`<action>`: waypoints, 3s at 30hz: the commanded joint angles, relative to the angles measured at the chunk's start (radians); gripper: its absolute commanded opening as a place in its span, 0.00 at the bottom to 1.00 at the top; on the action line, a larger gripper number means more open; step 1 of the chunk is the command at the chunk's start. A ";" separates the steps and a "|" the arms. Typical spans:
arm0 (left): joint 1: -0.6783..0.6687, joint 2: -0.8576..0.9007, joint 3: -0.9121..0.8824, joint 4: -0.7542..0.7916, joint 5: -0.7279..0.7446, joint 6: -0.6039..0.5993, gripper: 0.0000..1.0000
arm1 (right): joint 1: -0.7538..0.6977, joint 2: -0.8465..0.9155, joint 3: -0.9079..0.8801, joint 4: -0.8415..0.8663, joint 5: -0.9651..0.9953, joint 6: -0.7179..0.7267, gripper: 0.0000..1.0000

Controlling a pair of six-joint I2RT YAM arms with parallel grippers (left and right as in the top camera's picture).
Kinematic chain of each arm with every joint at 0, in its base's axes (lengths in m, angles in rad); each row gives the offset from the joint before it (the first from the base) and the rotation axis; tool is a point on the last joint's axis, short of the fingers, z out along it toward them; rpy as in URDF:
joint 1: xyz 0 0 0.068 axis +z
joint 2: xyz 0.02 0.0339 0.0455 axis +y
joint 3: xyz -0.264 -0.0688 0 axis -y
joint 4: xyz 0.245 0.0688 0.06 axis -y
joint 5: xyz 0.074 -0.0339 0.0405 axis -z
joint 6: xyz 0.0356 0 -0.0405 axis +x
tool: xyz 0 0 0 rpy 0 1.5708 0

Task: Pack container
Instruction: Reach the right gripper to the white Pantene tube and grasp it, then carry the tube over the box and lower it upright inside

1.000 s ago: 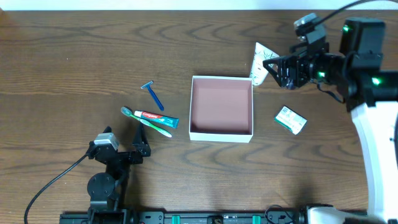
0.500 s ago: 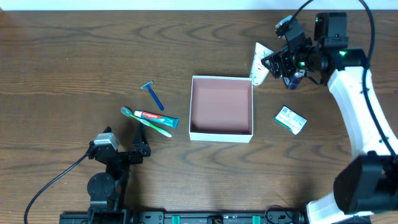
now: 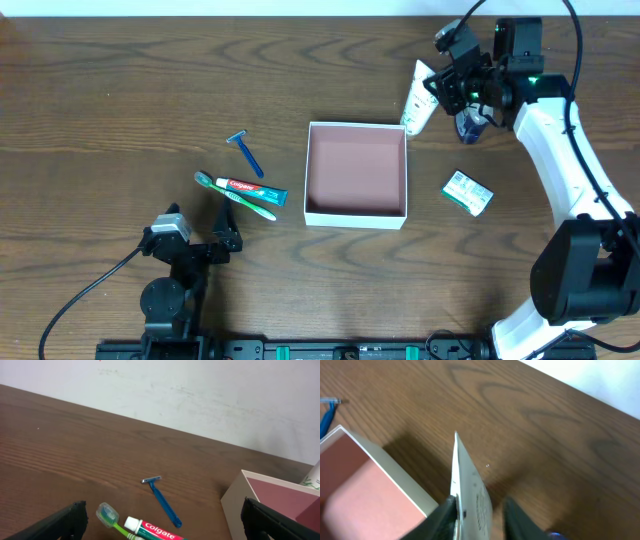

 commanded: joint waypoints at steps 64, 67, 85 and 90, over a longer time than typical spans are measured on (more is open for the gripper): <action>0.004 -0.006 -0.015 -0.036 0.015 0.016 0.98 | 0.644 -0.061 0.048 -0.018 0.690 0.864 0.01; 0.004 -0.006 -0.015 -0.036 0.015 0.016 0.98 | 0.649 -0.035 0.048 0.008 0.710 0.889 0.02; 0.004 -0.006 -0.015 -0.036 0.015 0.016 0.98 | 0.659 -0.016 0.048 0.085 0.726 0.898 0.01; 0.004 -0.006 -0.015 -0.036 0.015 0.016 0.98 | 0.670 0.003 0.048 0.103 0.723 0.900 0.02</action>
